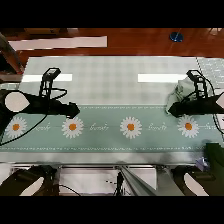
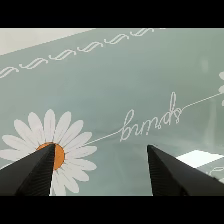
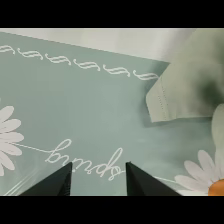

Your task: Fold the shirts.

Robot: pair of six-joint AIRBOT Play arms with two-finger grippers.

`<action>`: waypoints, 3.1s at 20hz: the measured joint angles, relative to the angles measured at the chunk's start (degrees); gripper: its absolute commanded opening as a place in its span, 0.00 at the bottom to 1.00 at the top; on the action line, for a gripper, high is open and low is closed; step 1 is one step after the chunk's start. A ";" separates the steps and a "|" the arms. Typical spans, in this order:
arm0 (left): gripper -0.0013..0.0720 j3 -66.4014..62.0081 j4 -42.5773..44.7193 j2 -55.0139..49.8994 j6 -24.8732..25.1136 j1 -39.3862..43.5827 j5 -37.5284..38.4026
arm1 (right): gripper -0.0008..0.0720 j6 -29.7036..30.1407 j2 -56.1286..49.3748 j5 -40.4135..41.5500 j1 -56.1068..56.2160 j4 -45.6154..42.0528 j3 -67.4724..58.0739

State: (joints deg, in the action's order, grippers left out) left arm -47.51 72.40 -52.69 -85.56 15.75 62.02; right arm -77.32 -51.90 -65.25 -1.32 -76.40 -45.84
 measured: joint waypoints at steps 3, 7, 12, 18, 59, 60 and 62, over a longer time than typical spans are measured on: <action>0.98 0.00 0.00 0.00 0.00 0.00 0.00 | 0.60 0.02 0.00 -0.46 0.00 0.00 0.00; 0.98 0.00 0.00 0.00 0.00 0.00 0.00 | 0.60 0.02 0.00 -0.66 0.00 -0.02 0.00; 0.98 0.00 0.00 0.00 0.00 0.00 0.02 | 0.60 0.02 0.00 -0.46 0.00 -0.24 0.00; 0.98 0.00 -0.02 0.00 -0.15 0.00 -0.15 | 0.78 -6.71 -0.20 4.81 -0.09 -11.15 -4.11; 0.98 -20.85 -0.85 1.05 0.92 -0.02 9.97 | 0.04 0.85 0.33 -5.97 -18.84 29.51 -26.56; 0.98 -23.23 -0.85 1.40 0.92 -0.02 10.91 | 0.04 0.76 2.32 -7.72 -17.66 31.67 -26.58; 0.98 -27.10 -0.87 2.23 0.92 -0.02 12.17 | 0.04 -0.59 4.98 -10.34 -13.53 33.70 -26.62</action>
State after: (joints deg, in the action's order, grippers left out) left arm -74.61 71.53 -50.46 -84.64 15.73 74.19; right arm -77.91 -46.92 -75.59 -14.85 -42.70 -72.47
